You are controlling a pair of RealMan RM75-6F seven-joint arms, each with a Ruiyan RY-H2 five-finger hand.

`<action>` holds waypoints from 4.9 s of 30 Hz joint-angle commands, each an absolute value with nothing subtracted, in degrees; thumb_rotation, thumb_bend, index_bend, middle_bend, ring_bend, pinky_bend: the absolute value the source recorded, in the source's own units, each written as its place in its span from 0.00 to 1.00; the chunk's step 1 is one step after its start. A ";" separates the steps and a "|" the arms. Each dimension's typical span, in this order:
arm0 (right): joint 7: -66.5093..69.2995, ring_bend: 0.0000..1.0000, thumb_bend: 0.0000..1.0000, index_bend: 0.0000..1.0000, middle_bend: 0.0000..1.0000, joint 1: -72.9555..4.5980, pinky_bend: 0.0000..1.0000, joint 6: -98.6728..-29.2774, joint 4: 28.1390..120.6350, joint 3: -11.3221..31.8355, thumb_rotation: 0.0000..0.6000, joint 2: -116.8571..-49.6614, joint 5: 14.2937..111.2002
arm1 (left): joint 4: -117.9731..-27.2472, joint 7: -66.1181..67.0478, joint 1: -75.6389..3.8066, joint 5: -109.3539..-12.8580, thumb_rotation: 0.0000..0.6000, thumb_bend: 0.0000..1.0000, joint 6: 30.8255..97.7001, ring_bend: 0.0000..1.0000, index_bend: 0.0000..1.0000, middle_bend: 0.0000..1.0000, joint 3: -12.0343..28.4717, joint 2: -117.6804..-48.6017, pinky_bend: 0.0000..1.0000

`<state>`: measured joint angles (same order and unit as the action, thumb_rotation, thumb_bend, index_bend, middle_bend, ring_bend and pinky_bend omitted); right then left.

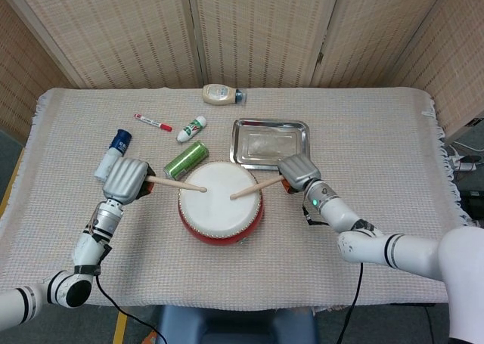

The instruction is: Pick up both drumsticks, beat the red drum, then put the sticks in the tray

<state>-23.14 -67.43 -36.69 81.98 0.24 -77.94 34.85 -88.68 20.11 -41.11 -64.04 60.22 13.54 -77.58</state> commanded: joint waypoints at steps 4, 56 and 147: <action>-15.20 1.00 1.00 1.00 1.00 -65.25 1.00 -39.27 87.47 7.12 1.00 -73.86 40.11 | -86.08 21.31 -41.83 -63.37 1.00 0.63 58.01 1.00 1.00 1.00 11.57 -80.04 1.00; -15.50 1.00 1.00 1.00 1.00 -64.63 1.00 -38.68 83.89 7.50 1.00 -75.63 40.67 | -85.31 18.98 -41.74 -63.15 1.00 0.63 57.68 1.00 1.00 1.00 10.76 -79.80 1.00; -3.26 1.00 0.83 1.00 1.00 -62.89 1.00 -23.61 52.01 9.64 1.00 -88.00 44.04 | -93.45 10.01 -34.05 -70.22 1.00 0.63 68.29 1.00 1.00 1.00 12.00 -71.55 1.00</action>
